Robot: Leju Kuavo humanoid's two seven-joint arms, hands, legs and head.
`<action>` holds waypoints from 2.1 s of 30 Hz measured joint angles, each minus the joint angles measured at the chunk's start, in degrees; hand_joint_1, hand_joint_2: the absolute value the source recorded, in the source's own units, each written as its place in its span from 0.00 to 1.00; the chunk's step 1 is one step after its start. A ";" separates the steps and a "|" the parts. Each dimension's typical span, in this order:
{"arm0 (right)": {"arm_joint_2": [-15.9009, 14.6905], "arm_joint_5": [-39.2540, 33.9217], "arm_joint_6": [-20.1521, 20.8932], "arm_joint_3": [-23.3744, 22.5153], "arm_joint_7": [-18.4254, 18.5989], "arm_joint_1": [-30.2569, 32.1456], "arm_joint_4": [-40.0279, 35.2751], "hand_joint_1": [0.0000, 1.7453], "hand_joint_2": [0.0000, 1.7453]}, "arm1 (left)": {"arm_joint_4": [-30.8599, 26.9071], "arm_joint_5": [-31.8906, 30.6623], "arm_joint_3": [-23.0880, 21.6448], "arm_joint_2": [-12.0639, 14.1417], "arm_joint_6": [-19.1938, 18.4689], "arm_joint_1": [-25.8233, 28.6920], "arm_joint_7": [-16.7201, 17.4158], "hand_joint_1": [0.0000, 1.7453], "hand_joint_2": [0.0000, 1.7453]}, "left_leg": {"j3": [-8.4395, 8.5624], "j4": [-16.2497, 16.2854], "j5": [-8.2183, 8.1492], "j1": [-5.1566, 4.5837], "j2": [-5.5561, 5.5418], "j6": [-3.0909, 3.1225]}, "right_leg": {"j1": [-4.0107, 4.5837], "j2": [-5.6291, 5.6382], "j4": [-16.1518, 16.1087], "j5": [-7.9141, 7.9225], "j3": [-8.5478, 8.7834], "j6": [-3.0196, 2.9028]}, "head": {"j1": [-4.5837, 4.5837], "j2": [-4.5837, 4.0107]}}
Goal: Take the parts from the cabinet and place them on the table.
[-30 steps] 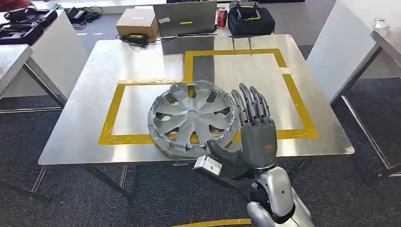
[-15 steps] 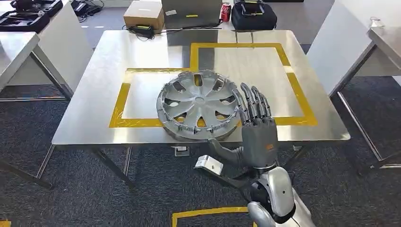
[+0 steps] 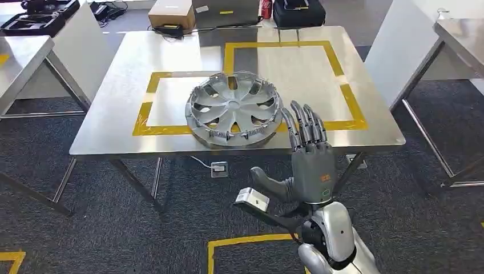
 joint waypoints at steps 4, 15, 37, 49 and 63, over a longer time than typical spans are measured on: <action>-0.02 -0.72 0.33 -0.64 0.79 -0.04 0.55 0.00 0.00 | 0.00 -0.22 0.00 0.00 -0.07 -0.04 0.11 0.00 0.00 | 1.03 -3.05 -0.82 -0.87 -0.27 2.01 | -0.02 0.02 -0.26 1.74 -0.30 1.66 | -0.02 0.00; -0.09 -11.11 5.07 -10.93 -0.36 -3.47 26.00 0.00 0.00 | 0.00 -1.33 0.09 -0.28 -0.09 -0.08 0.68 0.00 0.00 | -7.24 -2.37 6.15 -1.26 0.38 4.06 | 0.94 0.11 3.68 -5.34 6.51 0.75 | 0.22 0.00; 1.46 -36.02 21.03 -40.99 18.66 6.33 79.27 0.00 1.00 | 0.09 -2.58 1.99 -0.70 1.24 1.60 0.31 0.00 0.00 | -0.20 -2.74 -0.30 -0.68 -0.10 3.67 | -0.49 -0.67 2.47 -1.74 -2.38 2.74 | 0.20 0.00; 6.91 -46.62 18.93 -58.99 16.76 6.73 80.46 0.00 1.00 | 0.07 -2.36 2.91 -0.13 1.25 2.46 -0.81 0.00 0.00 | -6.33 -2.68 6.40 -1.34 0.77 2.44 | 1.02 -0.37 -0.84 -7.47 8.93 0.17 | 0.39 0.00; 8.33 -46.23 18.99 -60.50 13.24 6.89 80.78 0.00 1.00 | -0.02 -3.21 2.95 0.37 0.38 2.44 -1.57 0.00 1.00 | 3.90 -4.77 -2.80 -1.12 -0.15 1.41 | 0.45 -0.75 -0.30 0.95 -0.31 0.37 | 0.15 0.00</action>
